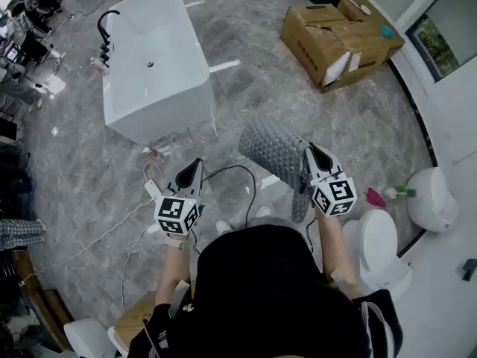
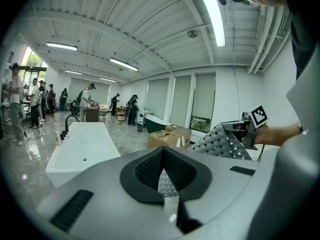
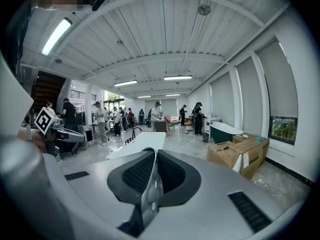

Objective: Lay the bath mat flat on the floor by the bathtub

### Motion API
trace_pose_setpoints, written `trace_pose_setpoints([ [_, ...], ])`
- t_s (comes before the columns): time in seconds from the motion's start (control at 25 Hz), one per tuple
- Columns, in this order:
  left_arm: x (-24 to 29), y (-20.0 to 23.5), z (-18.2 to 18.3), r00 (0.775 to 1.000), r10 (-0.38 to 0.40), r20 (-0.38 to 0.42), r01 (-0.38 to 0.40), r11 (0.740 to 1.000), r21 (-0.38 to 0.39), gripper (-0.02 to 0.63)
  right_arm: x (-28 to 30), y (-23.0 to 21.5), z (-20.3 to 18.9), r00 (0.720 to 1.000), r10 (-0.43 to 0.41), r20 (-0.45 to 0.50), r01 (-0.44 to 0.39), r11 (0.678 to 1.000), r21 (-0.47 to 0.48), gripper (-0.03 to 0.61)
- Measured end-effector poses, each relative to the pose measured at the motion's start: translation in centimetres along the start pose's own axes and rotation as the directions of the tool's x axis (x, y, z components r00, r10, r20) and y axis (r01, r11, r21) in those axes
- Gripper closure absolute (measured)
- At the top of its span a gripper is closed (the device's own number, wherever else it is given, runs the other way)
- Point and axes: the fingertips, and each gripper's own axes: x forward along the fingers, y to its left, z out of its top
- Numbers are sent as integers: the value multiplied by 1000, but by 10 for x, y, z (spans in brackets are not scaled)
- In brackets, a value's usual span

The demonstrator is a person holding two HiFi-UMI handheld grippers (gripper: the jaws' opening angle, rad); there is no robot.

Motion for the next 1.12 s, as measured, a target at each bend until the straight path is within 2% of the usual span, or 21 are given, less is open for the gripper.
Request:
trace_pose_setpoints([
  [0.4,38,-45,18,999,-16,41,17,1000,-6,597,-30,-55,-5,1000,-22,9,21,1000,15,538],
  [0.8,95,-106,44,999,-15,41,12,996,88,597,-42,-110,-8,999,16,48,-19,998,55,538],
  [1.12,132,-112,35,1000,-19,20,17,998,67,597,-27,-142,-18,1000,3,19,-4,998,63,537],
])
